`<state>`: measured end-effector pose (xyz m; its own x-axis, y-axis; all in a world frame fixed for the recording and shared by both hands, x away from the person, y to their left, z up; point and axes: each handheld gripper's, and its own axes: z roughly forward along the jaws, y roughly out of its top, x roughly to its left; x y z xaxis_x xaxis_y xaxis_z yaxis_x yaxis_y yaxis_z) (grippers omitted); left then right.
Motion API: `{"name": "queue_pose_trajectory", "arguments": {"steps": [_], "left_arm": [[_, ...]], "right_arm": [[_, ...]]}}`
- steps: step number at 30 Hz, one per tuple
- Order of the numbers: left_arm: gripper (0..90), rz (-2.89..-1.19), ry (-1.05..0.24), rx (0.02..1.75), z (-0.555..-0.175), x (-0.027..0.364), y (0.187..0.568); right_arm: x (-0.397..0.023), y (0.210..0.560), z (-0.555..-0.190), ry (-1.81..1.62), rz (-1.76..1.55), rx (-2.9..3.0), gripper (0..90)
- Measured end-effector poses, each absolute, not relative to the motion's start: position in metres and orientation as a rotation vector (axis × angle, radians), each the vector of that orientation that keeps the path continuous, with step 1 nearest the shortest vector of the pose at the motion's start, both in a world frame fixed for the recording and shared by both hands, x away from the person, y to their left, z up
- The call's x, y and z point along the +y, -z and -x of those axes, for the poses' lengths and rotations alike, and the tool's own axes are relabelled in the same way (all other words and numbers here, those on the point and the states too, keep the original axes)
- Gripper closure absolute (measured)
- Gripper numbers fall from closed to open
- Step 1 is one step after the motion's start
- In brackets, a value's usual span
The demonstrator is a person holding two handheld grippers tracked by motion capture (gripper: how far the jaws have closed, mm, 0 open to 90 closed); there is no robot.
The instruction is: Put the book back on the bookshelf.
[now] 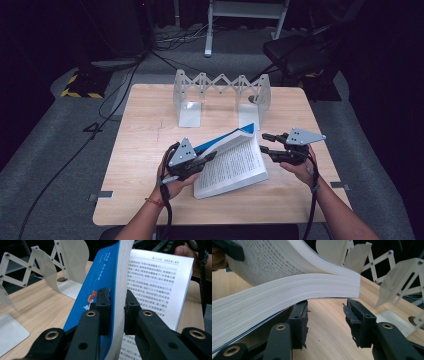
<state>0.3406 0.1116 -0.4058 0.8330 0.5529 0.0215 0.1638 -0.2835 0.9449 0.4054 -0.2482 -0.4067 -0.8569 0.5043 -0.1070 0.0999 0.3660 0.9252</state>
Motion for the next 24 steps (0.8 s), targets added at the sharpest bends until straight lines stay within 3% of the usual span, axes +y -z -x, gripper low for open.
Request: {"name": "queue_pose_trajectory", "arguments": {"steps": [24], "left_arm": [[73.4, -1.878, -0.478, 0.582, -0.317, 0.132, 0.421]], "right_arm": [[-0.198, 0.365, -0.394, -1.546, -0.397, 2.204, 53.0]]}}
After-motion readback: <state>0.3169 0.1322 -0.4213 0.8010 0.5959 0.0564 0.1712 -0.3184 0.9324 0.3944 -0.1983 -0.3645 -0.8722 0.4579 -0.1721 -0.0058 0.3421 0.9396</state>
